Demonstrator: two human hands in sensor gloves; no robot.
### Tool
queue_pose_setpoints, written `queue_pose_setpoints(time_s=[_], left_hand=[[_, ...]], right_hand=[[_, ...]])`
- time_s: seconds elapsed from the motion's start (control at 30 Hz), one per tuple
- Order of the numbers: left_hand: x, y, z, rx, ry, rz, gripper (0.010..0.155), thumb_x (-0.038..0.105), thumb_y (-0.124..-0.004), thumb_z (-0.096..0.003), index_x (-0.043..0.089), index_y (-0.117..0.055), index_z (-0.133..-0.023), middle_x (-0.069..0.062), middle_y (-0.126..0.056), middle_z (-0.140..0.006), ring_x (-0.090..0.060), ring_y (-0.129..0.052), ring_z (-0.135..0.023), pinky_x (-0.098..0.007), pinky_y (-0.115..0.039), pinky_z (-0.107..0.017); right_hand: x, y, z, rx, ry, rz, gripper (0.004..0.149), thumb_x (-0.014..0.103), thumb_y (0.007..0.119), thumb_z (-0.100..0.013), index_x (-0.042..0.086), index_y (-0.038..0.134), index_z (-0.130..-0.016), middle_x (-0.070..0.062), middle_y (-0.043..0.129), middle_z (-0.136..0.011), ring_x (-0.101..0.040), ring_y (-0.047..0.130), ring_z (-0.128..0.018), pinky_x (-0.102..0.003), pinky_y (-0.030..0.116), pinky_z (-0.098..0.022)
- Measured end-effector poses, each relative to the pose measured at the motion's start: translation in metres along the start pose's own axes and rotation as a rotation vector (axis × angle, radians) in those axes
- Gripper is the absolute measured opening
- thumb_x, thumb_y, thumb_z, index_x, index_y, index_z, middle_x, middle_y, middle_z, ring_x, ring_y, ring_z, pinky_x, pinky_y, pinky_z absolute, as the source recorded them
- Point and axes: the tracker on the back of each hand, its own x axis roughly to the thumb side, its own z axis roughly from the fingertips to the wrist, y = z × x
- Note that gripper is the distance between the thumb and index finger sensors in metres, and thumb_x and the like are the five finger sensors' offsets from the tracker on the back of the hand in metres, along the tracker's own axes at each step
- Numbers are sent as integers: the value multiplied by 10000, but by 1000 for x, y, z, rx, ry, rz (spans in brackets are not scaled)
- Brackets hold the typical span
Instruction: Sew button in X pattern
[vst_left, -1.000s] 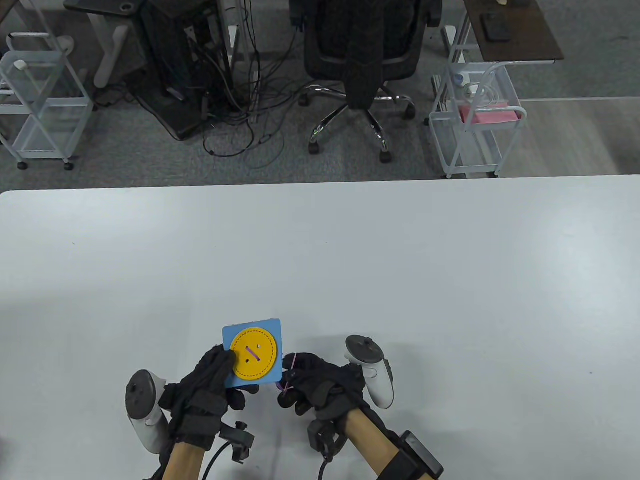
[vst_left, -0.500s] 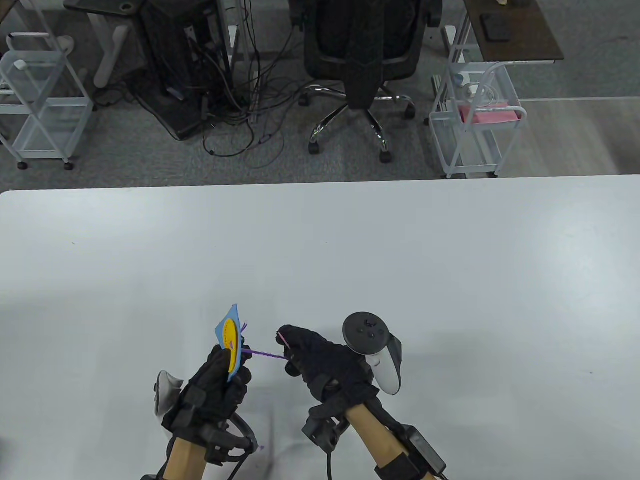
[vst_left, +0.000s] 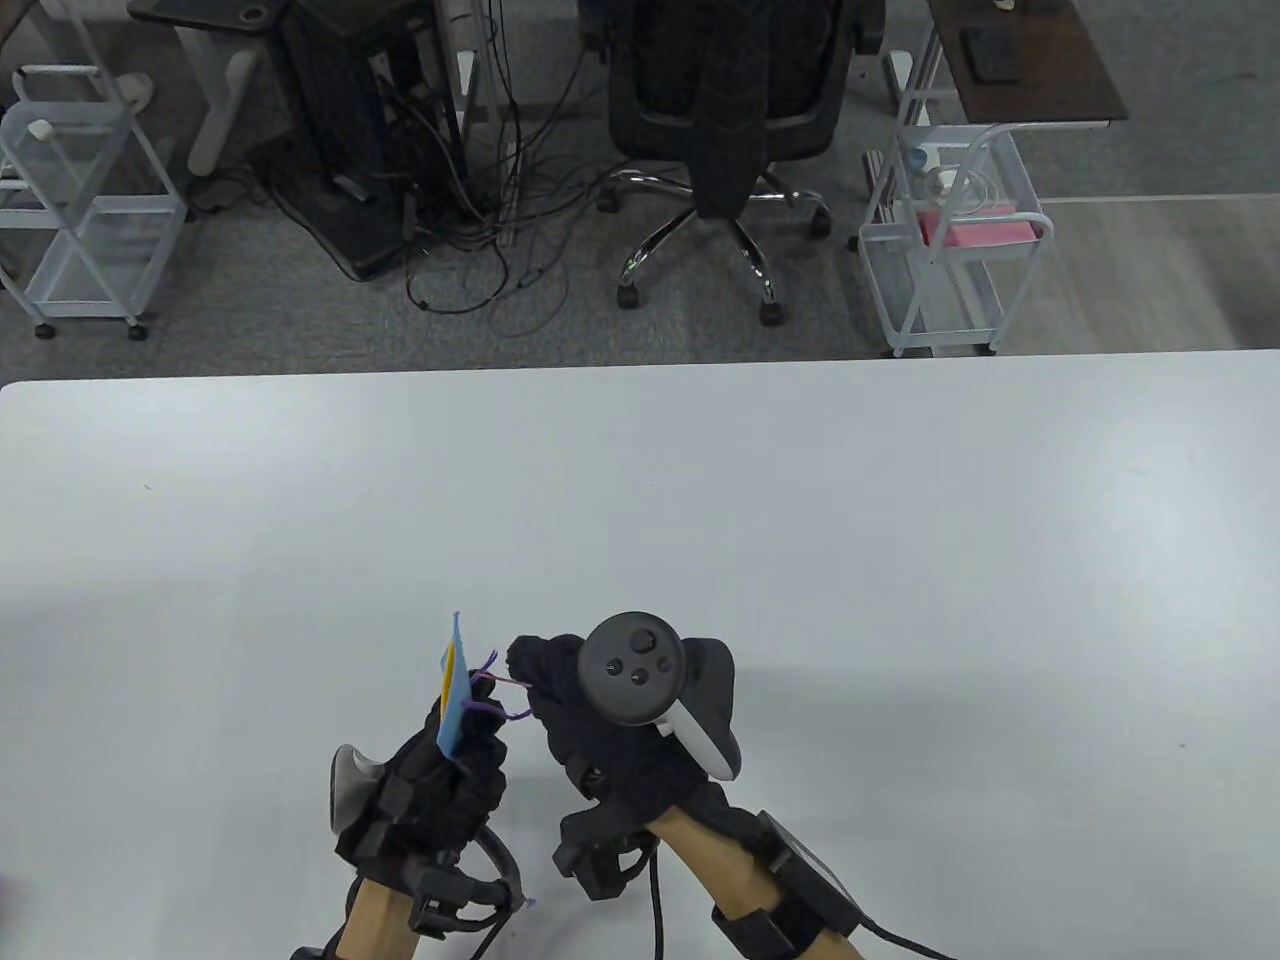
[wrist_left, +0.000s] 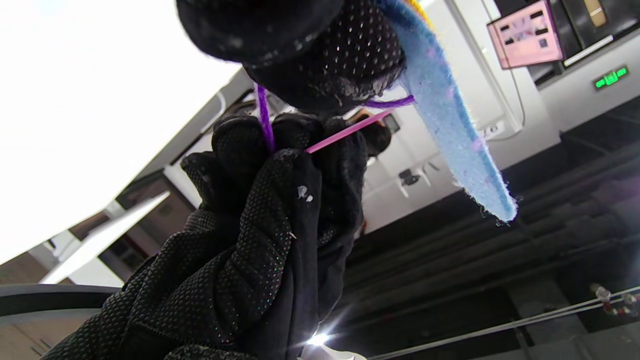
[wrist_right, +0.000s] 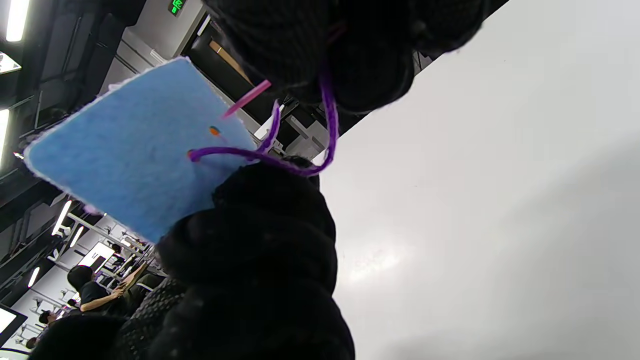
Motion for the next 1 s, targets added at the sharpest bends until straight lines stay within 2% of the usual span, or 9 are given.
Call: queue_pose_setpoints(time_s=[0.53,0.73,0.87,1.0], left_hand=[[-8,1,-1,-23,36,-42,440,191,-464,-634,13,-446,-1035,-80,-837,-749,-107,-970,-377,-130,-888,-223],[-8,2,-2,-25,40,-122,437,189,-465,-635,13,-444,-1034,-91,-831,-755,-118,-970,-382,-136,-887,-225],[-2,1,0,15,20,-259,437,184,-469,-633,5,-445,-1031,-105,-829,-759,-128,-974,-383,-141,-890,-225],[7,-4,2,65,-14,-457,437,171,-479,-629,-15,-455,-1024,-132,-830,-752,-150,-977,-375,-156,-891,-217]], right_hand=[[-5,3,-3,17,-20,-88,398,167,773,-561,202,751,-956,-110,778,-931,-295,857,-716,-440,716,-581],[-14,6,-5,18,-34,-193,471,179,751,-558,186,658,-1020,-125,767,-945,-285,880,-727,-427,745,-570],[-26,9,-5,35,-53,-346,504,242,663,-563,157,580,-1053,-164,715,-995,-331,851,-806,-468,721,-614],[-51,18,-3,104,-41,-719,623,382,587,-567,79,442,-1091,-257,611,-1039,-453,739,-887,-564,626,-651]])
